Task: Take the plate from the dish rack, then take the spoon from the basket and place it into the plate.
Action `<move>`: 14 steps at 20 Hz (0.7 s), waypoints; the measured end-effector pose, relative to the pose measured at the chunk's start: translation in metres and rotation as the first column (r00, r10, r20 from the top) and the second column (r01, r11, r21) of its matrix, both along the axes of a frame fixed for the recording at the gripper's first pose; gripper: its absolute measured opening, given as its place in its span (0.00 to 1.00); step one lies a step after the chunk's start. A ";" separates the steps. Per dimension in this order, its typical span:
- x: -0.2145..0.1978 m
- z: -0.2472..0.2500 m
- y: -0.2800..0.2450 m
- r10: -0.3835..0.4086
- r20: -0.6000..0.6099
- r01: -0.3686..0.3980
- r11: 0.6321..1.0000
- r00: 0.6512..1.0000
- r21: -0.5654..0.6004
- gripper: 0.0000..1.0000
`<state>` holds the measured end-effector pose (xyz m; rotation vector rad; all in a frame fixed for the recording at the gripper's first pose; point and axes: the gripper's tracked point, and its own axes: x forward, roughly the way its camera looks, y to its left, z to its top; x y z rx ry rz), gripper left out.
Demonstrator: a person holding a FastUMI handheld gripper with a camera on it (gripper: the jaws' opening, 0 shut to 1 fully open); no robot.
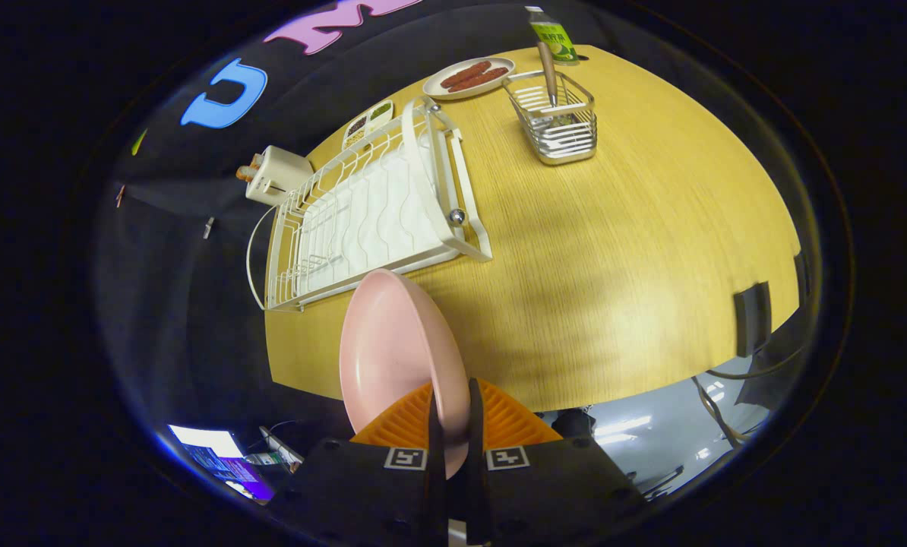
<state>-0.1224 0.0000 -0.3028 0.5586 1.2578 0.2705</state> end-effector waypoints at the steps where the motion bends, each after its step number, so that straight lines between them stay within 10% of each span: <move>1: 0.001 -0.012 0.000 -0.017 -0.001 0.017 1.000 1.000 0.008 0.14; 14: 0.022 -0.064 -0.003 -0.083 0.001 0.083 0.995 0.997 -0.059 0.21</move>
